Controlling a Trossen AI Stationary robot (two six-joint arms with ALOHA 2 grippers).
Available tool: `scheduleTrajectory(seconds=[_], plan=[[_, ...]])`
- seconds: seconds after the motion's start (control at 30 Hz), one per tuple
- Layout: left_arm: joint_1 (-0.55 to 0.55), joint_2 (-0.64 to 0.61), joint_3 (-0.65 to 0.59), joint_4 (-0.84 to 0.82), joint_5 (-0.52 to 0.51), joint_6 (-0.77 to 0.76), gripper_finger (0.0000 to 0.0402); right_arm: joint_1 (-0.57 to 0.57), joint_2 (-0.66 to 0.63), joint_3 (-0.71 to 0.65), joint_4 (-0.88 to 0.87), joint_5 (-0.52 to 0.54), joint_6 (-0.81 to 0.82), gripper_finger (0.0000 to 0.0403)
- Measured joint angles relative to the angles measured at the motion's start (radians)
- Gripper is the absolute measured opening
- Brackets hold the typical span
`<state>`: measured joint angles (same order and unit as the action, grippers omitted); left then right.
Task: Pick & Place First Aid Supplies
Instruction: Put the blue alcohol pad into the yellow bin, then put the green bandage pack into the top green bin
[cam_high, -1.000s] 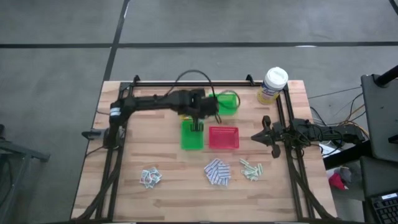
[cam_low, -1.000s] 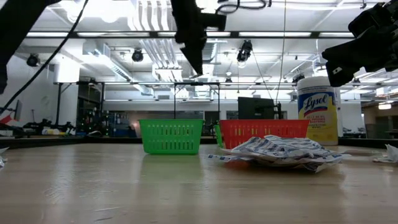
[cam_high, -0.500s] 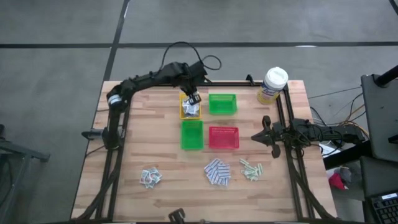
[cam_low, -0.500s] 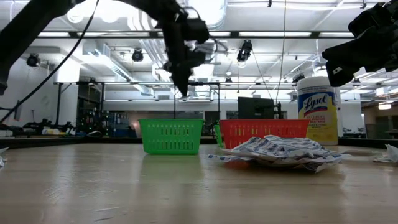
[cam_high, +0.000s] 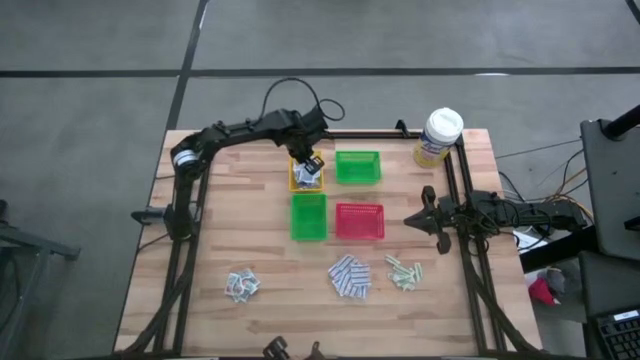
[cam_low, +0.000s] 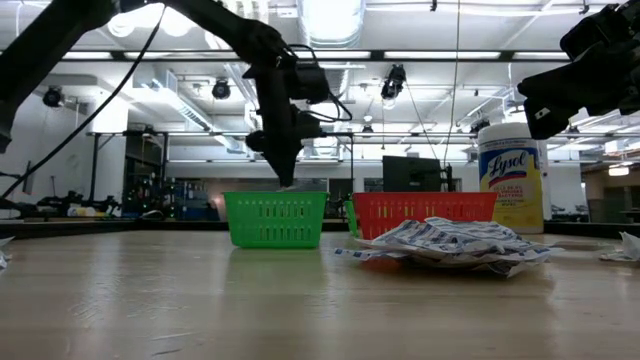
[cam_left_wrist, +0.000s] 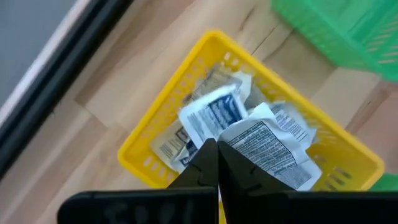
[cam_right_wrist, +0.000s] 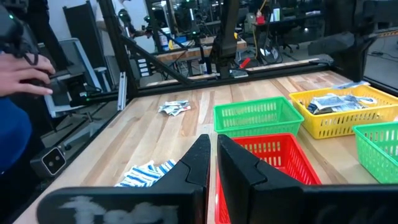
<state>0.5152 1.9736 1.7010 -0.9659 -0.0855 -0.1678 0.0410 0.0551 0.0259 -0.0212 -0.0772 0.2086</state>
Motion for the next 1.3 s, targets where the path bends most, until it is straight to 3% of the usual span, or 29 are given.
scheduleTrajectory(seconds=[0.37,0.73,1.0,1.13,1.3], plan=[[-0.001,0.000,-0.036,0.039,0.000,-0.011,0.0006,0.000,0.000,0.000,0.000,0.000,0.000,0.0028],[-0.001,0.000,-0.030,0.045,-0.013,0.036,0.0086,0.000,0.000,0.000,0.000,0.000,0.000,0.0028],[-0.041,-0.069,0.069,-0.106,-0.065,0.065,0.0129,0.000,0.000,0.000,0.000,0.000,0.000,0.0028],[-0.095,-0.138,0.065,-0.158,-0.134,0.063,0.0133,0.000,0.000,0.000,0.000,0.000,0.000,0.0028],[-0.166,-0.208,0.048,-0.223,-0.136,0.011,0.0133,0.000,0.000,0.000,0.000,0.000,0.000,0.0028]])
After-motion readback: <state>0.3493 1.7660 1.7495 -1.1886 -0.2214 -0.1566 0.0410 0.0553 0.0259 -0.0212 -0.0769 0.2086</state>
